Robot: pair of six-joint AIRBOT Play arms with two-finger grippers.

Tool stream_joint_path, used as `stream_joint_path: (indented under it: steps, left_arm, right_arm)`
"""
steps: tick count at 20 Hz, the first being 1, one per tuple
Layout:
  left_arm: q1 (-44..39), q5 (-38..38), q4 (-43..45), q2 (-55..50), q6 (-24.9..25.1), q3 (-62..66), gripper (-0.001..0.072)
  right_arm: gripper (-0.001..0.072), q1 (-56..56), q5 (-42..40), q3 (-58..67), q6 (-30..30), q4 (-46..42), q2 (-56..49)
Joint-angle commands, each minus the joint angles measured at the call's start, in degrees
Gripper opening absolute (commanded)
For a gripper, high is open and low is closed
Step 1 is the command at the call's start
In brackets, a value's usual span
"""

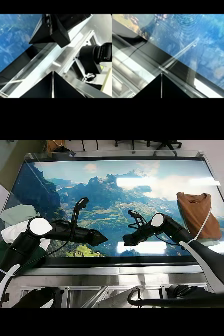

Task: Fold the shirts.

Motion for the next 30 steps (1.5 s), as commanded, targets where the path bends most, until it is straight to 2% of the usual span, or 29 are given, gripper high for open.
stream_joint_path:
  steps: [1,6,11,13,16,17,18,19,21,23,25,27,30]
  left_arm:
    - [0.0,0.0,0.0,0.0,0.0,0.0,0.0021]
    - [0.7,-1.3,0.1,0.0,0.0,0.0,0.002]
    - [10.8,-2.1,2.3,0.0,-3.0,0.1,0.002]
    - [15.6,-3.0,7.5,0.0,-3.0,1.3,0.002]
    - [21.5,-3.7,23.6,0.0,-3.0,7.6,0.0024]
    - [23.6,-3.5,29.2,0.0,-3.0,9.9,0.0074]
    - [25.6,-2.3,33.7,0.0,-3.1,11.7,0.0469]
    - [27.9,0.3,38.2,0.0,-3.4,12.9,0.0697]
    - [34.0,7.5,44.7,-0.2,-3.4,13.9,0.0703]
    - [40.9,16.1,46.5,-2.6,-3.3,13.9,0.0703]
    - [46.9,21.2,46.6,-8.0,-1.4,14.5,0.0703]
    - [51.3,23.6,47.0,-15.9,1.3,17.2,0.0703]
    - [55.6,22.9,47.0,-30.3,1.6,25.0,0.0703]
  right_arm:
    - [0.0014,0.1,-0.1,0.0,0.0,0.0,0.0]
    - [0.0014,0.1,-0.1,0.0,0.0,0.0,0.0]
    - [0.0014,0.1,-0.1,0.0,0.0,0.0,0.0]
    - [0.0014,0.1,-0.1,0.0,0.0,0.0,0.0]
    - [0.0014,0.1,-0.1,0.0,0.0,0.0,0.0]
    - [0.0014,0.1,-0.1,0.0,0.0,0.0,0.0]
    - [0.0014,0.1,-0.1,0.0,0.0,0.0,0.0]
    - [0.0014,0.1,-0.1,0.0,0.0,0.0,0.0]
    - [0.0014,0.1,-0.1,0.0,0.0,0.0,0.0]
    - [0.0014,0.1,0.0,0.0,0.0,0.0,0.0]
    - [0.0013,0.1,-0.1,0.0,0.0,0.0,0.0]
    - [0.0014,0.1,-0.1,0.0,0.0,0.0,0.0]
    - [0.0014,0.1,-0.1,0.0,0.0,0.0,0.0]
